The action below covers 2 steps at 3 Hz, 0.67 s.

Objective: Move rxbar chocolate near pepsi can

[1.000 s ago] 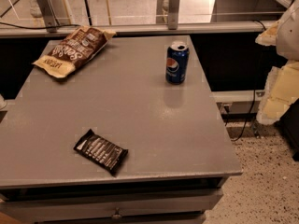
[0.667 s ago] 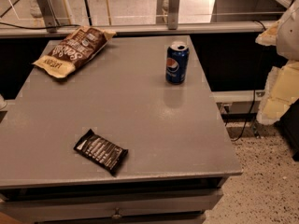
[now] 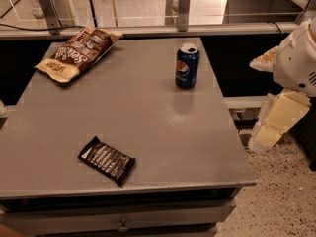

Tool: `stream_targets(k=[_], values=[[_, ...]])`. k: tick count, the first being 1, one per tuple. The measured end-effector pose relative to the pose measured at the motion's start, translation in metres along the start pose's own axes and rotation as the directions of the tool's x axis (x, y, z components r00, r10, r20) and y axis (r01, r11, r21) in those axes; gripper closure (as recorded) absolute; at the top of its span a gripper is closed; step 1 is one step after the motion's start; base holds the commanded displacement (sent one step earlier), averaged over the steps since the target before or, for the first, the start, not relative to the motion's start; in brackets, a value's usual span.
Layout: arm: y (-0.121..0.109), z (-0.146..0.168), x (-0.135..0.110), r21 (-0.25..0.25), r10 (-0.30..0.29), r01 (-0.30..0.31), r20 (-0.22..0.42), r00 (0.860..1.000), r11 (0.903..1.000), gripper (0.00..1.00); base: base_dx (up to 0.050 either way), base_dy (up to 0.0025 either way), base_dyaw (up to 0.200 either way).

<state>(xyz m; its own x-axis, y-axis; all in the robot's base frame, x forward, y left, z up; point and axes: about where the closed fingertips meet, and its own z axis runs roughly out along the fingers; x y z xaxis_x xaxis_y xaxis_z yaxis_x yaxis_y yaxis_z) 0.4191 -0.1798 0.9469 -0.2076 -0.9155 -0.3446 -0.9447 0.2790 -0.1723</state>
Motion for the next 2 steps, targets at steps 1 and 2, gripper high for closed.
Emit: stream_targets(k=[1, 2], values=[[0.0, -0.001, -0.001, 0.001, -0.002, 0.002, 0.0, 1.0, 1.0, 0.0, 0.0, 0.0, 0.0], [-0.001, 0.009, -0.006, -0.015, -0.005, 0.006, 0.084, 0.996, 0.9999, 0.0, 0.0, 0.0, 0.0]])
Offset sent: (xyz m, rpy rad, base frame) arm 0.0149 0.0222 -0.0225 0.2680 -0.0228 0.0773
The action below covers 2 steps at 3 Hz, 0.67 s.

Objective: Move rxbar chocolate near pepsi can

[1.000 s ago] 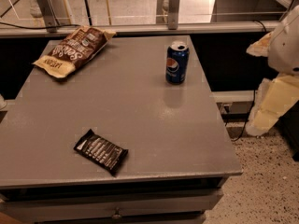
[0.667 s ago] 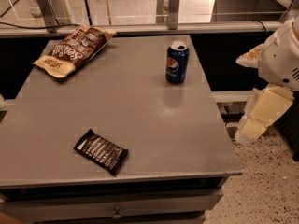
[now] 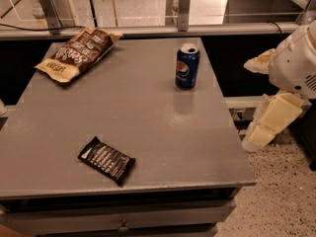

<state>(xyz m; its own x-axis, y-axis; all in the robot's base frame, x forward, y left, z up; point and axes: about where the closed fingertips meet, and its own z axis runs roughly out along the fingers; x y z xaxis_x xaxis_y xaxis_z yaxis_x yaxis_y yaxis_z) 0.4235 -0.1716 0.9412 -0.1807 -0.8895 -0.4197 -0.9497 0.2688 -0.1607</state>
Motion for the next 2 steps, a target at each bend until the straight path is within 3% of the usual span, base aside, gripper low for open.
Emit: stream_targets(k=[1, 2], values=[[0.01, 0.027, -0.026, -0.032, -0.019, 0.024, 0.134, 0.991, 0.9992, 0.0, 0.0, 0.0, 0.0], [0.03, 0.054, -0.052, -0.059, -0.041, 0.055, 0.224, 0.974, 0.9967, 0.0, 0.0, 0.0, 0.0]])
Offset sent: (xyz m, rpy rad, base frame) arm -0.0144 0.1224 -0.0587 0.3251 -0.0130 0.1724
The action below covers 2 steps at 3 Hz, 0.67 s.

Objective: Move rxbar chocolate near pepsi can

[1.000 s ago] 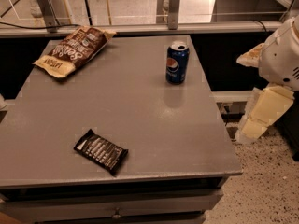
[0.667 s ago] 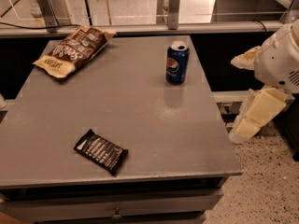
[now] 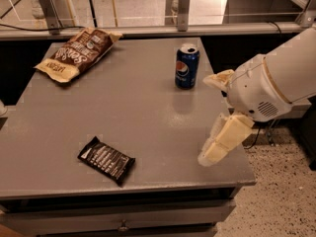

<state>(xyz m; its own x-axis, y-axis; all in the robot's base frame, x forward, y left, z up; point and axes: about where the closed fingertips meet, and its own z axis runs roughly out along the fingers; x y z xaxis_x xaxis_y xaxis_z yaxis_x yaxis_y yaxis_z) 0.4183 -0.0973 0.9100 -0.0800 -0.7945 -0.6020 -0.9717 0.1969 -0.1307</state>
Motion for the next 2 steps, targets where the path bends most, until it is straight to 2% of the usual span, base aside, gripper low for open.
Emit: stream_targets(k=[2], values=[[0.055, 0.07, -0.029, -0.057, -0.047, 0.053, 0.097, 0.994, 0.997, 0.0, 0.0, 0.0, 0.0]])
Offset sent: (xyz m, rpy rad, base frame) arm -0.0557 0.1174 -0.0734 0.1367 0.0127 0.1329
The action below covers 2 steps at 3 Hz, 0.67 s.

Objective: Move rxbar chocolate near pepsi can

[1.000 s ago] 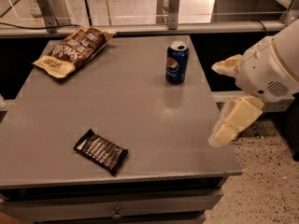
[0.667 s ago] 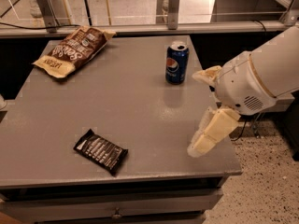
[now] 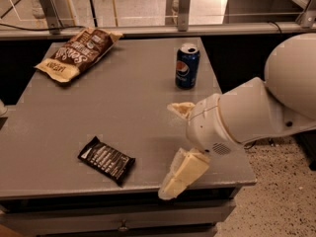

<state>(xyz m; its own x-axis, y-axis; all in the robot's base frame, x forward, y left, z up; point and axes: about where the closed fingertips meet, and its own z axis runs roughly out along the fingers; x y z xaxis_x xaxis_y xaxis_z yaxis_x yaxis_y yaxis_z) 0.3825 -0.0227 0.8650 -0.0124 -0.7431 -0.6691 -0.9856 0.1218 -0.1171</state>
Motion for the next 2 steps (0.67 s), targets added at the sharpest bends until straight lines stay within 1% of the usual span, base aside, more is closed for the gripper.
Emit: stream_targets(k=[1, 2], values=[[0.019, 0.03, -0.013, -0.027, -0.009, 0.009, 0.032, 0.999, 0.9996, 0.0, 0.0, 0.0, 0.0], [0.029, 0.057, -0.025, -0.055, -0.014, 0.017, 0.048, 0.999, 0.9984, 0.0, 0.0, 0.0, 0.0]])
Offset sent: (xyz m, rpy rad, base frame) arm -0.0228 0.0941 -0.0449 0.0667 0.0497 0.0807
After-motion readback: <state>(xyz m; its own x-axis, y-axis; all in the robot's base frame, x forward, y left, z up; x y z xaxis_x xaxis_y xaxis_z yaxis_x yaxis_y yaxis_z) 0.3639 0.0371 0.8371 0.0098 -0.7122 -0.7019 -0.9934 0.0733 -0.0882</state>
